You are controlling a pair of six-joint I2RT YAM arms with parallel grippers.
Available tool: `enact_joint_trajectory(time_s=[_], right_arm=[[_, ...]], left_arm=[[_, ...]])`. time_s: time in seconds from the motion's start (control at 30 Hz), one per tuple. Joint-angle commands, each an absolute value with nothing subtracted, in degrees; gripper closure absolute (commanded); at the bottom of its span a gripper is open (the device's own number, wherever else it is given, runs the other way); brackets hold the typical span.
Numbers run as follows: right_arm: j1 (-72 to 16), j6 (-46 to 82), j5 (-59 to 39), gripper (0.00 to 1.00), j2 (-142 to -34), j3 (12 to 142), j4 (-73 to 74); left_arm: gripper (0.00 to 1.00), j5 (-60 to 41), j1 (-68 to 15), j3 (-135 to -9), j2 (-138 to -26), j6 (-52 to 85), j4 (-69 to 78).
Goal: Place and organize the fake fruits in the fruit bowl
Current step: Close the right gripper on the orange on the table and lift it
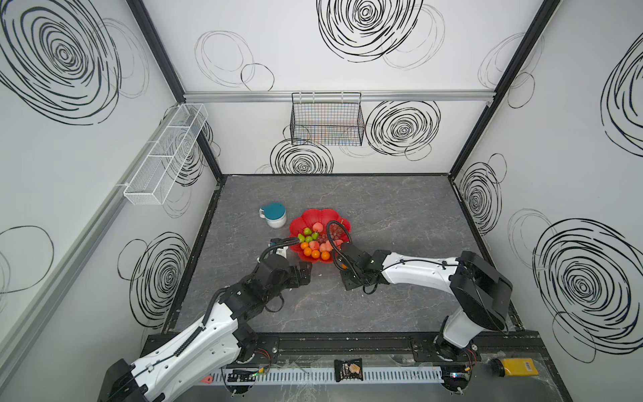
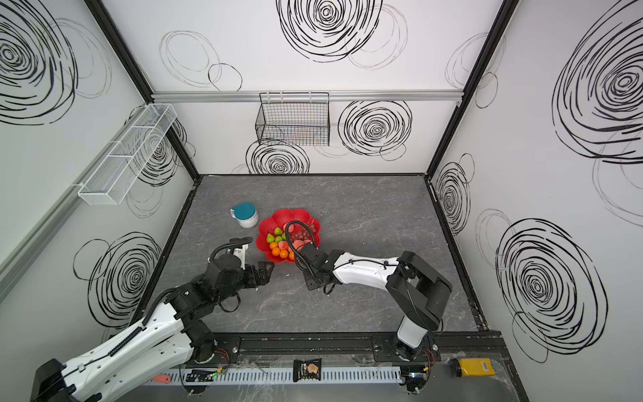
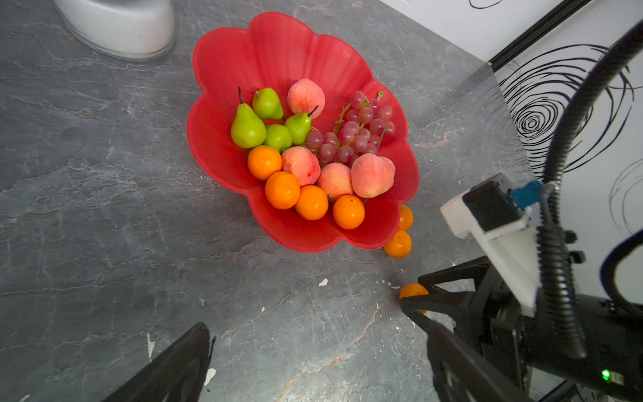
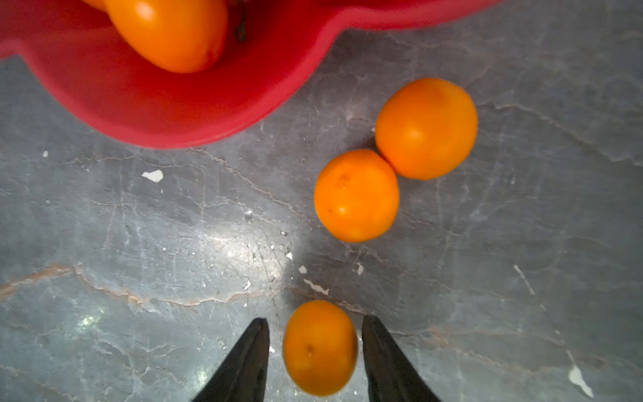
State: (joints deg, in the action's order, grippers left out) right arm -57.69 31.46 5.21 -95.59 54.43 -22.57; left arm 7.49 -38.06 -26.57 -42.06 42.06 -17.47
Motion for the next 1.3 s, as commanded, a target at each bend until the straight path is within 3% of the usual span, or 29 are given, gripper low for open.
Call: enact_joint_trajectory(time_s=[0.0, 0.8, 1.27], right_arm=[[-58.02, 31.47, 6.24, 0.52, -96.74, 56.31, -24.44], [-57.92, 31.64, 6.19, 0.56, -99.51, 56.54, -24.47], [-57.93, 32.52, 7.47, 0.61, -94.40, 55.30, -24.96]], left_arm=[[0.01, 7.47, -37.44, -26.48, -41.57, 42.71, -14.81], [0.01, 6.94, -37.22, -25.05, -42.12, 43.33, -13.78], [0.01, 5.68, -37.09, -24.40, -43.01, 43.54, -11.47]])
